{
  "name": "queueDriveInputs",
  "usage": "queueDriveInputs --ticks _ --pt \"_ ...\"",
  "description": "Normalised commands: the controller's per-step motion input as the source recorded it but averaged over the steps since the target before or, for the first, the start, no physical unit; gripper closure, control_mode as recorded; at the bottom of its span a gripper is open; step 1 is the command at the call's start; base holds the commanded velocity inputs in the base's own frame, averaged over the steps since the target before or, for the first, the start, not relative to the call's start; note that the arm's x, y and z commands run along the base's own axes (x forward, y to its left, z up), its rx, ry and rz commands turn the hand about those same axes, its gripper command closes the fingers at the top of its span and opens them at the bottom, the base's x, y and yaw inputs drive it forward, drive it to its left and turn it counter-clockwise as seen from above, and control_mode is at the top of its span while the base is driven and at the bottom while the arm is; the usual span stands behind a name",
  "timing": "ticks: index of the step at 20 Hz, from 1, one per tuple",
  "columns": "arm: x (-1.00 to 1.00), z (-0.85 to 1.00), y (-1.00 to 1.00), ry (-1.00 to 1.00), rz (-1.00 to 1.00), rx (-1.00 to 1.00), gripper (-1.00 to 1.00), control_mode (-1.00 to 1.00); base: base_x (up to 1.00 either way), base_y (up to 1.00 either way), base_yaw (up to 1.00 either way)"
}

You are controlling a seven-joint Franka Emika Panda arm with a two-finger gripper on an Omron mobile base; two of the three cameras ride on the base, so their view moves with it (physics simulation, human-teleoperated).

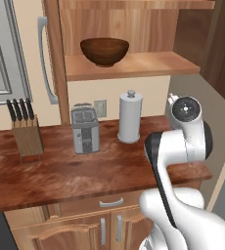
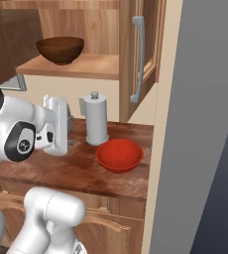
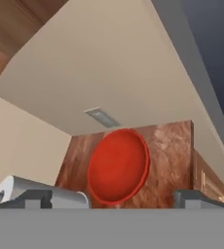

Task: Open the cabinet. Pick the bowls from the counter and place them in the cabinet. Then close the cabinet.

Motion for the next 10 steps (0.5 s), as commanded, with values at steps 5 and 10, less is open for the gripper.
queueDriveInputs --ticks 5,10 --pt "0.00 -0.42 -0.05 0.01 -0.12 0.00 -1.00 -1.00 0.00 0.00 0.00" --pt "0.00 -0.20 0.00 0.00 -0.27 0.05 -1.00 -1.00 0.00 0.00 0.00"
